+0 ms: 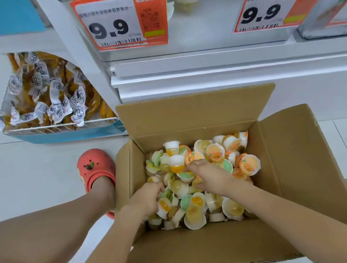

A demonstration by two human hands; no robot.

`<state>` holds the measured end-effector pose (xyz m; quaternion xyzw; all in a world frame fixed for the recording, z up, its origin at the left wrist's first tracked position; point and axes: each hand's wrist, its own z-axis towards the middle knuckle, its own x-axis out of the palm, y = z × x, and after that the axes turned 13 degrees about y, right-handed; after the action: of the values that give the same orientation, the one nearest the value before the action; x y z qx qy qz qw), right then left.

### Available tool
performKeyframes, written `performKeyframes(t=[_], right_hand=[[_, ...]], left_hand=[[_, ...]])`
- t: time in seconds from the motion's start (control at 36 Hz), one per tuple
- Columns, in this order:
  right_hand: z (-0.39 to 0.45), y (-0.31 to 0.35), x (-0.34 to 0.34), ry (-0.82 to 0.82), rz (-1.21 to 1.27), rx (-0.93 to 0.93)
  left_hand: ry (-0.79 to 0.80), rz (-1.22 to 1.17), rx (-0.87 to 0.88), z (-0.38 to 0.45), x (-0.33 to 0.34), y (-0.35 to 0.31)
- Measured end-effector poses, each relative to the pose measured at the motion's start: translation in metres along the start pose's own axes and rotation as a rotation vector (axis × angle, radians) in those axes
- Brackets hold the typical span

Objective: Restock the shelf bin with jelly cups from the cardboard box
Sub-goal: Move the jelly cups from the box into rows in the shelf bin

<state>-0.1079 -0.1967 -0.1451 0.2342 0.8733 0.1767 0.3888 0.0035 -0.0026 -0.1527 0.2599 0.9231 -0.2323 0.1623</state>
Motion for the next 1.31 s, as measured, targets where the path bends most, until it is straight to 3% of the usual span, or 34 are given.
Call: performKeyframes(t=[0.11,0.28,0.47,0.56,0.67,0.83,0.94,1.03,1.19,1.31], right_hand=[[0.021,0.008,0.001,-0.005,-0.019,-0.009],[0.034,0.004,-0.003,-0.106,0.111,0.098],[0.032,-0.007,0.008,0.093,-0.33,-0.103],[0.04,-0.008,0.013,0.103,-0.453,-0.158],[0.045,0.006,0.019,0.062,-0.531,-0.045],[0.046,0.025,0.029,-0.036,-0.447,0.179],[0.043,0.026,0.025,0.006,-0.289,0.204],[0.039,0.021,0.025,-0.072,-0.119,0.233],[0.03,0.018,0.019,-0.432,0.471,0.247],[0.001,0.02,-0.006,-0.51,1.01,0.167]], left_hand=[[-0.142,-0.073,-0.011,0.007,0.003,-0.003],[-0.215,-0.307,-0.095,0.023,0.004,-0.007],[-0.141,-0.462,-0.204,0.041,0.011,-0.004],[-0.137,-0.481,-0.223,0.045,0.011,-0.002],[-0.144,-0.452,-0.246,0.048,0.009,-0.003],[-0.124,-0.462,-0.28,0.045,0.009,-0.009],[-0.176,-0.572,-0.284,0.041,0.01,-0.006],[-0.204,-0.621,-0.259,0.036,0.006,-0.009],[-0.246,-0.925,-0.139,0.011,-0.021,-0.026],[-0.145,-1.183,-0.067,-0.017,-0.043,-0.039]])
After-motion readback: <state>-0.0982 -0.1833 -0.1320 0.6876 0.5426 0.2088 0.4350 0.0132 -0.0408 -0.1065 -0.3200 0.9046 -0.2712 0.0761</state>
